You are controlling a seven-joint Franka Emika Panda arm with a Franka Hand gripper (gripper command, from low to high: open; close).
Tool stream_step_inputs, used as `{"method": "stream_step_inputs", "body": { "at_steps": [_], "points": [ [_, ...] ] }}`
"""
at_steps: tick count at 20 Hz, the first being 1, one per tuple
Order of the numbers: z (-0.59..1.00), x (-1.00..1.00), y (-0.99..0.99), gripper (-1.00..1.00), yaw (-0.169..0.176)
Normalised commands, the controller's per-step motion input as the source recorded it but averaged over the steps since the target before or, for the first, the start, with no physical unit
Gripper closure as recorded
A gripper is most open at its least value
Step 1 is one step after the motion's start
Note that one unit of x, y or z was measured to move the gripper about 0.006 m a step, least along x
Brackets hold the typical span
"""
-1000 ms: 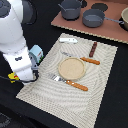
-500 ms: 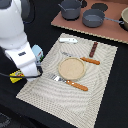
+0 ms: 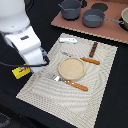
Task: Interact with the objects in diverse but meaningful ways.
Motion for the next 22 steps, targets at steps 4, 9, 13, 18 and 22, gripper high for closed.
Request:
{"method": "stream_step_inputs", "body": {
  "at_steps": [4,9,13,18,22],
  "points": [
    [0.4,0.96,-0.4,1.0,-0.011],
    [0.3,0.99,-0.41,1.0,-0.027],
    [0.14,0.87,-0.29,1.0,-0.129],
    [0.0,0.68,-0.2,1.0,-0.223],
    [-0.13,0.68,0.0,1.0,-0.118]
  ]
}}
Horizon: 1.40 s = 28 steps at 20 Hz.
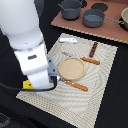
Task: Interact with the objects in diverse but meaningful ways.
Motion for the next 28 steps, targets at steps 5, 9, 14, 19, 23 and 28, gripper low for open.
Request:
{"method": "stream_step_inputs", "body": {
  "at_steps": [5,9,14,19,23,28],
  "points": [
    [-0.1,0.59,-0.09,1.0,-0.028],
    [-0.05,0.62,-0.13,1.0,-0.012],
    [0.65,0.52,-0.06,-1.0,0.0],
    [1.0,0.51,0.12,-1.0,0.025],
    [1.0,0.6,0.42,-1.0,0.09],
    [0.78,0.44,0.73,-1.0,0.087]
  ]
}}
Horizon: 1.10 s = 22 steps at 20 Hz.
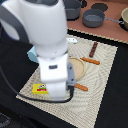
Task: Interact with the objects in diverse but meaningful ways.
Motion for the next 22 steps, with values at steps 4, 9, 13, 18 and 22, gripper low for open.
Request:
{"method": "stream_step_inputs", "body": {
  "at_steps": [4,9,13,18,22],
  "points": [
    [0.43,0.19,0.93,-1.0,0.003],
    [0.37,0.08,1.0,-1.0,-0.024],
    [0.19,-0.04,0.98,-1.0,-0.063],
    [0.05,-0.25,0.94,-1.0,-0.052],
    [0.0,-0.49,0.94,-1.0,-0.004]
  ]
}}
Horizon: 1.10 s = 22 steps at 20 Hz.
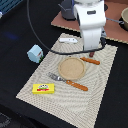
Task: Interact with the objects in diverse but meaningful ways.
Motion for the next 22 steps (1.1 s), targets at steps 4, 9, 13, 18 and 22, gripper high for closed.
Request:
{"method": "stream_step_inputs", "body": {
  "at_steps": [4,9,13,18,22],
  "points": [
    [-0.02,-0.63,0.85,-1.0,-0.004],
    [-0.13,-0.8,0.69,-1.0,-0.001],
    [-0.28,-0.55,0.18,-1.0,-0.083],
    [-0.36,-0.4,0.01,-1.0,-0.166],
    [-0.37,-0.26,0.09,-1.0,-0.109]
  ]
}}
